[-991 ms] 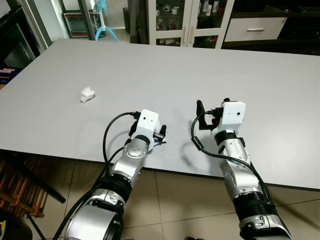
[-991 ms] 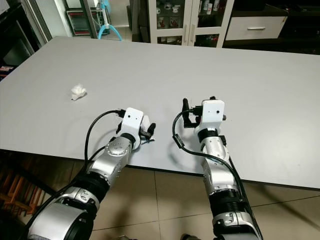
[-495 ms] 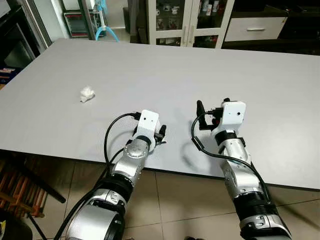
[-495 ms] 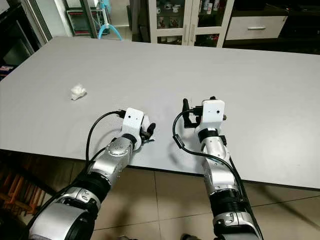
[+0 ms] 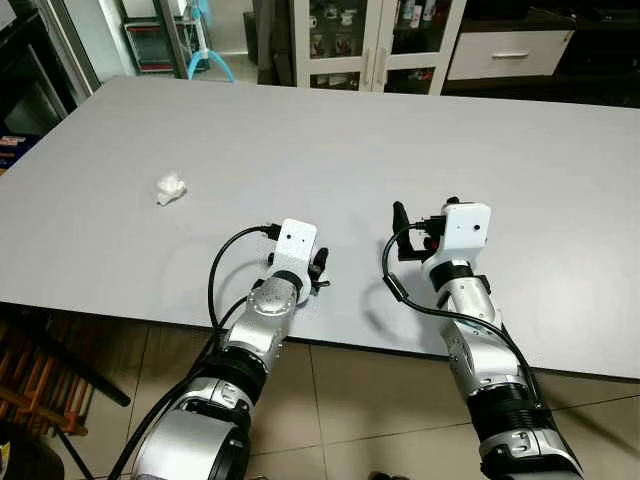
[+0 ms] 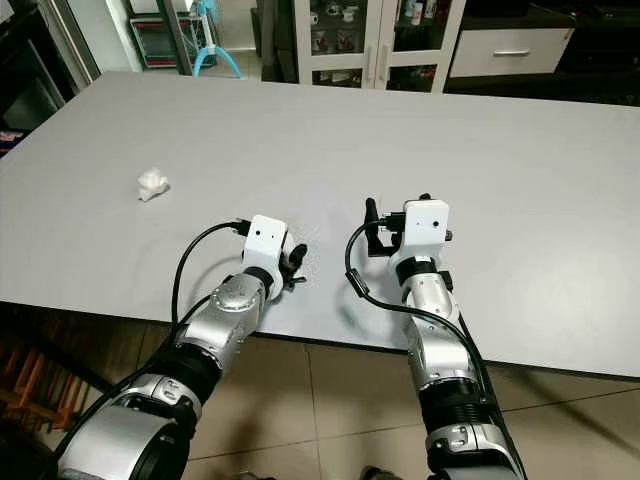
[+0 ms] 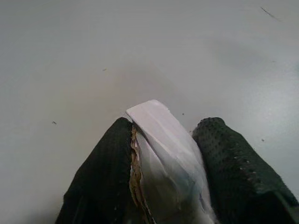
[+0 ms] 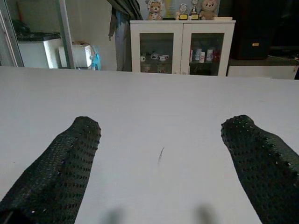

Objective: Picking trash to rubbish bin

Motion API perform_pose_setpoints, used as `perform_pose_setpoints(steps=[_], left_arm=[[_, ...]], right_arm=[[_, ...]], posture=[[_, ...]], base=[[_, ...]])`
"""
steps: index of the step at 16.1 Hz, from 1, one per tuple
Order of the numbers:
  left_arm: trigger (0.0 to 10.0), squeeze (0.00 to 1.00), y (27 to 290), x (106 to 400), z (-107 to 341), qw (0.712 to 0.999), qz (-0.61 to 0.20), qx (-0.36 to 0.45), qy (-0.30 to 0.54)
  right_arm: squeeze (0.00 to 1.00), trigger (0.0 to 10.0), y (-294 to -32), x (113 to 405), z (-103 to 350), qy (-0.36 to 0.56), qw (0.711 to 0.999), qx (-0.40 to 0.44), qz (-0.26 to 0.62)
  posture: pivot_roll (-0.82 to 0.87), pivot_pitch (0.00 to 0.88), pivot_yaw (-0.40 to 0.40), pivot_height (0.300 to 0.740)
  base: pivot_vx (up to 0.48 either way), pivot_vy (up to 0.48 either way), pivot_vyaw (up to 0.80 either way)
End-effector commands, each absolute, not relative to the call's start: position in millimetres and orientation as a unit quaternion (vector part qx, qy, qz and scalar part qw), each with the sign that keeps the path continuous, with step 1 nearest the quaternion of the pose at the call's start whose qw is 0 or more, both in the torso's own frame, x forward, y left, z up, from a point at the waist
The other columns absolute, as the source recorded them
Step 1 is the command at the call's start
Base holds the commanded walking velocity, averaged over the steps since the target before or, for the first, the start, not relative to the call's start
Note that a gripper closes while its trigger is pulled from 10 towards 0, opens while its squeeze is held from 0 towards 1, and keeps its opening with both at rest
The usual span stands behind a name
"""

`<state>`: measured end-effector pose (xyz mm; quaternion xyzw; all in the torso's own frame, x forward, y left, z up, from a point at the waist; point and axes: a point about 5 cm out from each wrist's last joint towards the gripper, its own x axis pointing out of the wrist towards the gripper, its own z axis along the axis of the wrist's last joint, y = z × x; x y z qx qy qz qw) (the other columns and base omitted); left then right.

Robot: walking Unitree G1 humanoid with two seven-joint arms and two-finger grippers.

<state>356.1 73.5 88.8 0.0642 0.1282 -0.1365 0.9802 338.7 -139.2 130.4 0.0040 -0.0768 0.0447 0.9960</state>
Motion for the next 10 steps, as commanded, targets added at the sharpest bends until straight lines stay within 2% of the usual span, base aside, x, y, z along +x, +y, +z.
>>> perform_pose_setpoints(steps=[1, 6, 7, 8, 10], left_arm=[[0.0, 0.0, 83.1, 348.3, 68.1, 0.974, -0.124, 0.064, 0.181], [0.0, 0.0, 85.4, 350.1, 71.2, 0.977, -0.112, 0.062, 0.171], [2.9, 0.0, 87.4, 351.4, 73.5, 0.979, -0.102, 0.066, 0.161], [10.0, 0.0, 89.6, 352.8, 76.0, 0.982, -0.093, 0.071, 0.152], [10.0, 0.0, 94.3, 357.7, 87.0, 0.989, -0.071, 0.064, 0.113]], right_arm=[[0.0, 10.0, -139.5, 337.5, 130.3, -0.075, 0.996, 0.007, 0.047], [0.0, 10.0, -139.4, 337.6, 129.9, -0.074, 0.996, 0.006, 0.048], [0.0, 10.0, -139.1, 337.7, 129.8, -0.074, 0.996, 0.006, 0.049], [0.0, 10.0, -138.9, 337.8, 129.8, -0.074, 0.996, 0.006, 0.049], [0.0, 10.0, -138.5, 338.0, 129.7, -0.074, 0.996, 0.007, 0.05]], posture=[[-0.05, 0.07, 0.03, 0.74], [-0.05, 0.068, 0.028, 0.74], [-0.05, 0.066, 0.029, 0.74], [-0.05, 0.065, 0.03, 0.74], [-0.05, 0.062, 0.031, 0.74]], base=[[0.0, 0.0, 0.0], [0.0, 0.0, 0.0], [0.0, 0.0, 0.0], [0.0, 0.0, 0.0], [0.0, 0.0, 0.0]])
